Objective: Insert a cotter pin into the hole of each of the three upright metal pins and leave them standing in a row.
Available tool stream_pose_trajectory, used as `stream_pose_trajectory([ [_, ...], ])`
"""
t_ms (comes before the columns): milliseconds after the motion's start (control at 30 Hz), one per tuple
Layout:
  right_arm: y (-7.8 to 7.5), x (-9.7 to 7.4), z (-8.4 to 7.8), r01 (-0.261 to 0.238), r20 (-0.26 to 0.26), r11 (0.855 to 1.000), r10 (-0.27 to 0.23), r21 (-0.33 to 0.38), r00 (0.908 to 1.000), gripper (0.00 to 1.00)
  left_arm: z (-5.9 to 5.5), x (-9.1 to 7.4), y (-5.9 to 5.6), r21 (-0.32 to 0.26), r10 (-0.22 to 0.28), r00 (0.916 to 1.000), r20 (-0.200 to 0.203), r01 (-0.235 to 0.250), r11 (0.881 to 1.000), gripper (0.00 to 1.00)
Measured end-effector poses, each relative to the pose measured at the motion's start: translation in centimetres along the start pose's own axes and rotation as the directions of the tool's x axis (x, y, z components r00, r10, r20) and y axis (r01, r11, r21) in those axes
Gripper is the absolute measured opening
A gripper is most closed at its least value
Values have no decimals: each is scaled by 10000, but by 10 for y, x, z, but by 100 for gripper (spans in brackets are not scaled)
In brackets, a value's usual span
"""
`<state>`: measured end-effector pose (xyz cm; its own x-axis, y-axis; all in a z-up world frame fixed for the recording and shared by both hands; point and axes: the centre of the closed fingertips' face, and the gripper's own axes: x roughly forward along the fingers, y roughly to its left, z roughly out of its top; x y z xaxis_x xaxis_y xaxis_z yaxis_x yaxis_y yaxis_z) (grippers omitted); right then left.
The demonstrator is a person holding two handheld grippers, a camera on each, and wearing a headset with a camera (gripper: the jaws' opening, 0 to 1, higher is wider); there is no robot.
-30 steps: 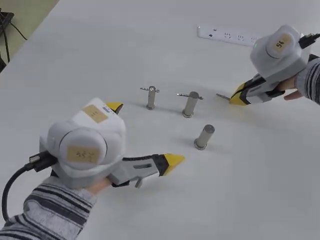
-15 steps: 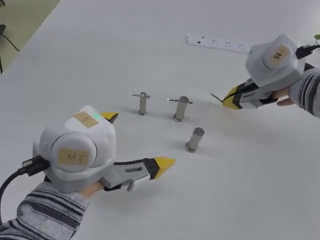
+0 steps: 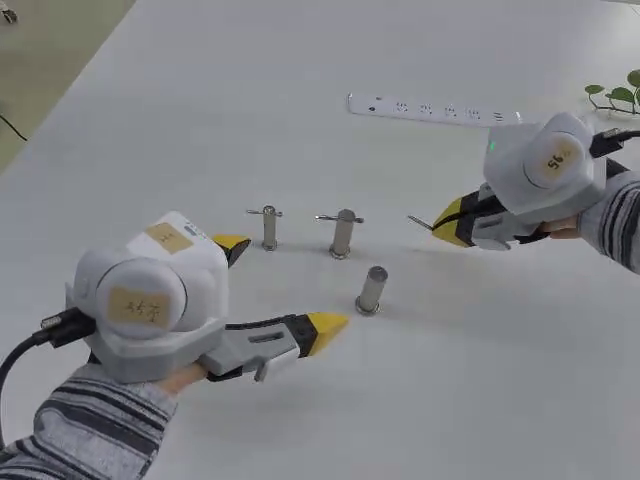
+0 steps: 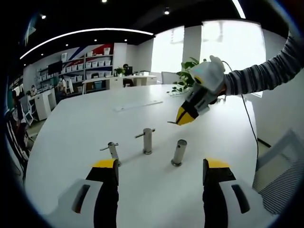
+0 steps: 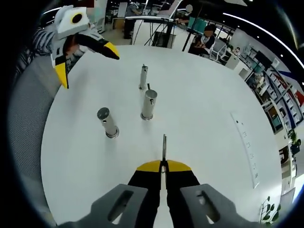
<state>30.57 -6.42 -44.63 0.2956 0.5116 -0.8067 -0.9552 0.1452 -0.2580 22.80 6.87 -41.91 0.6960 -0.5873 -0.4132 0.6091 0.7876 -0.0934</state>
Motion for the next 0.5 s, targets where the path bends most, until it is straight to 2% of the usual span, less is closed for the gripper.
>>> stream_pose_trajectory([
  [233,28,-7,9,-123,98,9952,133,-966,9999,0,4,-1,-11,-208,-422,9991,-53,421,9989,63],
  [300,33,-9,11,-87,149,9931,105,-1167,9998,0,7,-1,-15,-295,-528,9986,-20,527,9982,61],
  [333,29,-8,11,-103,199,9932,127,-1157,9997,0,7,-1,-16,-279,-587,9983,-21,586,9979,59],
  [500,46,-13,23,-173,520,9868,260,-1612,9983,0,11,0,-26,-344,-847,9964,-29,846,9958,55],
])
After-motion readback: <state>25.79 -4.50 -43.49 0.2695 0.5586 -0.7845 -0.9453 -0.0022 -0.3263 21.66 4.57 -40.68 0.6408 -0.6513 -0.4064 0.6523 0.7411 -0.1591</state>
